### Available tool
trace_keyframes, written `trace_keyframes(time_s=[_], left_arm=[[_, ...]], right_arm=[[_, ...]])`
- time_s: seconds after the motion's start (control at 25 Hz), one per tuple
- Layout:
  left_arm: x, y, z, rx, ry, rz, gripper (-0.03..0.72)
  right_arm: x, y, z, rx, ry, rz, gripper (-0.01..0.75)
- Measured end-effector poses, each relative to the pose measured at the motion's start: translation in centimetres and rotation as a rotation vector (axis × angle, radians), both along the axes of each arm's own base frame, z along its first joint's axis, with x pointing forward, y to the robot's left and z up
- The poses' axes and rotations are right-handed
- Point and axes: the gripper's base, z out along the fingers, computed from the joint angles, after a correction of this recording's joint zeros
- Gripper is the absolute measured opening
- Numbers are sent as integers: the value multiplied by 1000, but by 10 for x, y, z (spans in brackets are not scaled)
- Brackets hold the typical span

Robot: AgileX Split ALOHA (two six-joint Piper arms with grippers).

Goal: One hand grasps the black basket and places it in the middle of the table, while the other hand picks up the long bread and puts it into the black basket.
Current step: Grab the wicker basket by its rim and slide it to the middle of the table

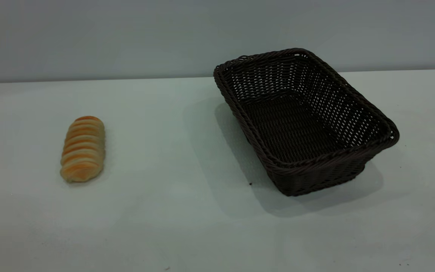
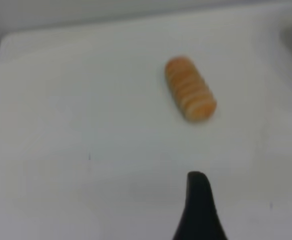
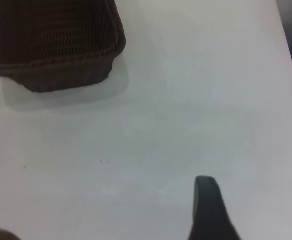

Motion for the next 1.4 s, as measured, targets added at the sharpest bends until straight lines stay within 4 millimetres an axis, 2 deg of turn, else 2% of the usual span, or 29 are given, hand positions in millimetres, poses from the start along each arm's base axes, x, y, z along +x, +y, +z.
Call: trace_keyframes(time_s=[0.08, 0.24, 0.4, 0.52, 0.72, 0.88, 1.2, 1.28, 1.4], left_arm=[[9, 0, 5, -13, 3, 7, 558], [37, -1, 11, -20, 55, 13, 542], [67, -2, 24, -29, 141, 22, 541], [87, -3, 38, -44, 176, 34, 541], [107, -3, 60, -106, 177, 75, 541], [110, -3, 65, -149, 171, 103, 541], [110, -3, 65, -159, 173, 110, 541], [110, -3, 65, -159, 173, 110, 541], [110, -3, 65, -159, 173, 110, 541]], right_arm=[[9, 0, 5, 4, 28, 2, 472], [38, 4, 19, 41, 123, 26, 472], [80, 14, 28, 121, 284, 92, 472], [115, 23, 26, 194, 373, 155, 472], [167, 36, 2, 344, 487, 203, 472], [196, 42, -21, 485, 564, 151, 472], [234, 47, -69, 561, 666, 72, 472], [241, 51, -81, 532, 677, 62, 472], [252, 69, -97, 472, 724, 104, 472]])
